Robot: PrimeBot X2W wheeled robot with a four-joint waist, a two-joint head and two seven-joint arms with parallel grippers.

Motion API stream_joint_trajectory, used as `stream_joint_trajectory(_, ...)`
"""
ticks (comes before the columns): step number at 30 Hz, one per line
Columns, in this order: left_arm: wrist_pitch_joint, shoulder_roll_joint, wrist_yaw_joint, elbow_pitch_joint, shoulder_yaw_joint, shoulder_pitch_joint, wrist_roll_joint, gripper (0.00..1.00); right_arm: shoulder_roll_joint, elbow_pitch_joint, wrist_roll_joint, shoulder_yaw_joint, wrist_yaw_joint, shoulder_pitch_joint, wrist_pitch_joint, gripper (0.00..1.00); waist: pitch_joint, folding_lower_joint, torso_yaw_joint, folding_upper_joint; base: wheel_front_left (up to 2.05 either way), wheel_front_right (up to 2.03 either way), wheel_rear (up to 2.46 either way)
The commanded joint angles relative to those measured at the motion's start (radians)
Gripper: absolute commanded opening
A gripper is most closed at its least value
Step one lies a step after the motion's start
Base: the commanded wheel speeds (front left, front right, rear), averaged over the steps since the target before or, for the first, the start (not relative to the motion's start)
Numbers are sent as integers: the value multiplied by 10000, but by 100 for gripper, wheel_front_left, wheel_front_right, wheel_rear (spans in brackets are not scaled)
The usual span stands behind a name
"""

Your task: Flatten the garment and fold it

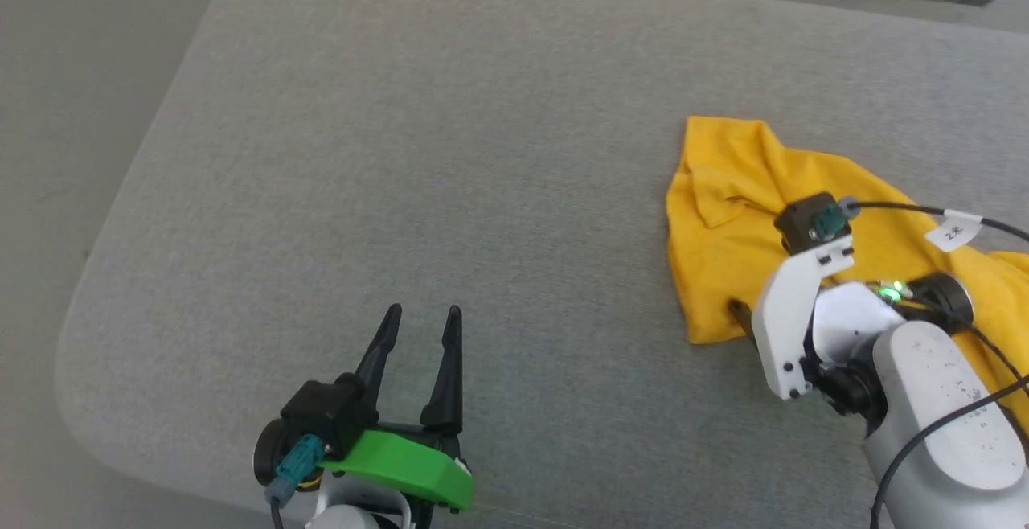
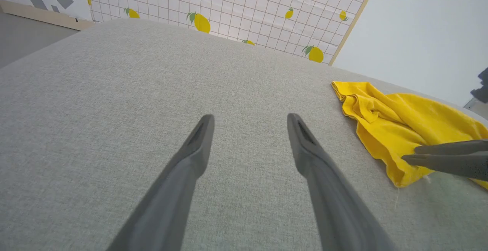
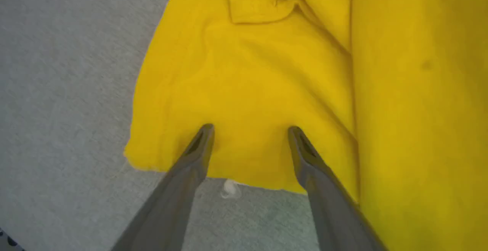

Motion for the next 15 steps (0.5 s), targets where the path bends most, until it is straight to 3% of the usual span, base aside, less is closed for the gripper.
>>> stream_joint_trajectory(1, -38, -22, 39, 45, -32, -152, -60, 100, -7, 258, -81, -48, -15, -114, 49, 100, 268, 0, 396, 0, 0, 0, 0)
stream_joint_trajectory(3, -38, -22, 35, 87, -113, -181, -71, 100, -64, 774, -240, -57, -15, -104, -11, 100, 295, 0, 532, 0, 0, 0, 0)
stream_joint_trajectory(4, -38, -22, 41, 100, -134, -181, -69, 100, -63, 937, -255, -103, -15, -102, -94, 93, 293, 0, 565, 0, 0, 0, 0)
stream_joint_trajectory(5, -38, -22, 52, 112, -154, -175, -63, 100, -54, 1083, -278, -180, -15, -119, -262, 45, 286, 0, 587, 0, 0, 0, 0)
stream_joint_trajectory(6, -38, -22, 57, 122, -166, -170, -55, 100, -64, 1160, -302, -218, -15, -146, -427, 19, 270, 0, 598, 0, 0, 0, 0)
stream_joint_trajectory(7, -38, -22, 63, 140, -174, -161, -42, 100, -61, 1239, -299, -276, -15, -178, -612, 0, 226, 0, 598, 0, 0, 0, 0)
stream_joint_trajectory(15, -38, -22, 77, 294, -333, 45, 10, 100, 121, 688, 417, -554, -15, -844, -1651, 0, -473, 0, 578, 0, 0, 0, 0)
